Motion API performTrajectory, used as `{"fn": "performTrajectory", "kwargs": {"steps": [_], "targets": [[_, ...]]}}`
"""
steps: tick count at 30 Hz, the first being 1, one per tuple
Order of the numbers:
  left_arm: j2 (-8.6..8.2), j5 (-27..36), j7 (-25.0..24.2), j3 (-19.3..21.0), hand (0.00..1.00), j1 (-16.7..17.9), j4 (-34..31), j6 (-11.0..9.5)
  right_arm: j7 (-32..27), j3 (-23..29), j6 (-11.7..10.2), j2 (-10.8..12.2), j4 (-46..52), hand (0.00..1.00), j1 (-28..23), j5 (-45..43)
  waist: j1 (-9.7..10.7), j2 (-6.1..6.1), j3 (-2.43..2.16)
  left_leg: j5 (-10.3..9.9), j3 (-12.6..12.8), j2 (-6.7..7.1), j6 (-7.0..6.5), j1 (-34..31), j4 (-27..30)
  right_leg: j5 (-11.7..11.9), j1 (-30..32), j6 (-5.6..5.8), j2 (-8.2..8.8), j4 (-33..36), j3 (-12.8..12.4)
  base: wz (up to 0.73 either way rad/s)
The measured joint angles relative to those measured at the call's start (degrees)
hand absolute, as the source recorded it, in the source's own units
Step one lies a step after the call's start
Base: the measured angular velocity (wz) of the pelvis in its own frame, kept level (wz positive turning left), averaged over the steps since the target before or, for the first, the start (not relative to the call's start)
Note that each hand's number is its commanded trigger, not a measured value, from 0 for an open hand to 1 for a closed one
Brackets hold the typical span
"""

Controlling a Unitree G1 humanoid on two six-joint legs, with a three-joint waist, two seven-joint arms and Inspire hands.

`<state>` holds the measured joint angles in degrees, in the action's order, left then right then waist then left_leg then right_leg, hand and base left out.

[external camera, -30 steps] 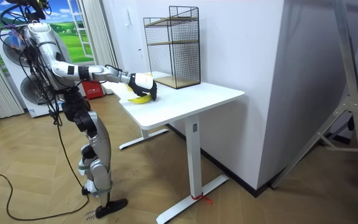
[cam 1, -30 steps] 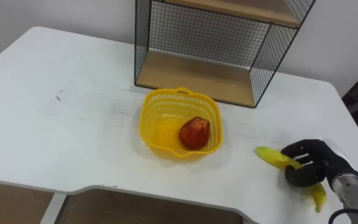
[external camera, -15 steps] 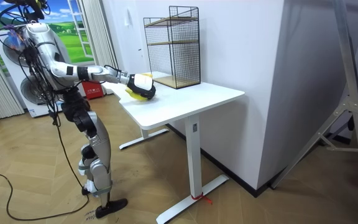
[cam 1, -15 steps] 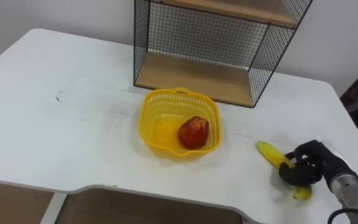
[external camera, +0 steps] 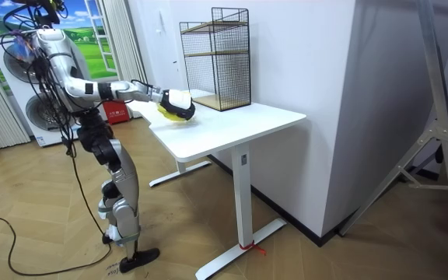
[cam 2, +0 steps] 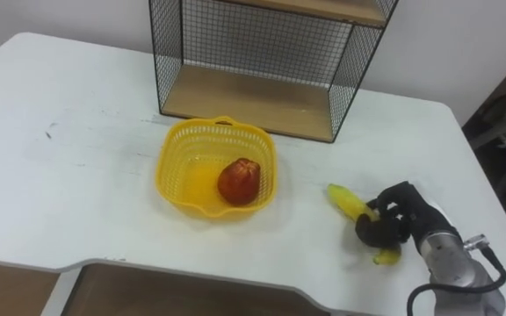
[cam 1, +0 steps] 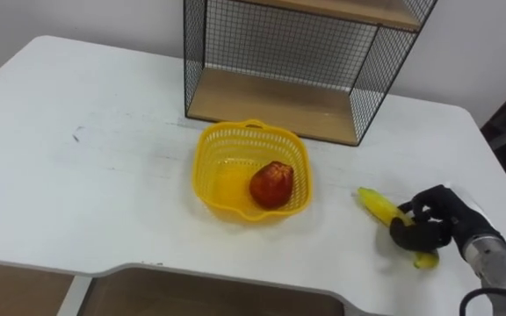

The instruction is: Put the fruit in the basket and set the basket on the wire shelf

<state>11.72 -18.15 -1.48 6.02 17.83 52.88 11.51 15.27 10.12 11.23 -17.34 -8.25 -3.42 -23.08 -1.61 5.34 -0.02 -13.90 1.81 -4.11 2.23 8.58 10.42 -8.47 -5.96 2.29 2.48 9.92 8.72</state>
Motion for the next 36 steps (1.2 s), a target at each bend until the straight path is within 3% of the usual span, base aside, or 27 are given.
{"fn": "performTrajectory", "kwargs": {"steps": [8,19,29,36], "targets": [[0.0,-0.03,1.1,0.18,0.0,-0.35,0.56,-0.41,-0.92,-1.46,-0.01,0.18,11.33,1.0,-0.01,0.51,-0.37,0.15,0.03,0.0,0.04,-0.01,0.0,0.0,-0.32,0.01,0.12,0.01,-0.01,-0.04,0.0,0.0],[0.04,0.67,1.17,-0.96,0.0,-0.83,2.45,-1.12,-1.48,-3.18,-0.16,0.44,18.54,1.0,0.04,1.72,-0.29,-0.55,0.02,0.0,0.52,-0.06,0.0,-0.53,-0.48,0.02,1.21,0.0,0.0,0.86,-0.36,-0.02],[0.2,3.04,-0.44,-2.84,0.0,-6.63,2.21,-1.69,0.9,-6.27,0.92,-0.29,24.42,1.0,0.4,0.91,-0.38,-1.89,-0.14,0.01,1.14,-0.11,0.0,-1.49,-0.42,0.08,2.48,-0.09,-0.13,0.92,-1.03,-0.03],[0.21,5.1,-1.4,-2.84,0.0,-8.06,2.34,-2.82,4.69,-10.88,0.93,-0.44,29.42,1.0,0.41,0.3,-0.76,-1.98,-0.04,0.04,1.99,-0.17,0.0,-1.5,-0.4,0.1,3.1,-0.08,-0.22,0.91,-1.67,-0.06]]}}
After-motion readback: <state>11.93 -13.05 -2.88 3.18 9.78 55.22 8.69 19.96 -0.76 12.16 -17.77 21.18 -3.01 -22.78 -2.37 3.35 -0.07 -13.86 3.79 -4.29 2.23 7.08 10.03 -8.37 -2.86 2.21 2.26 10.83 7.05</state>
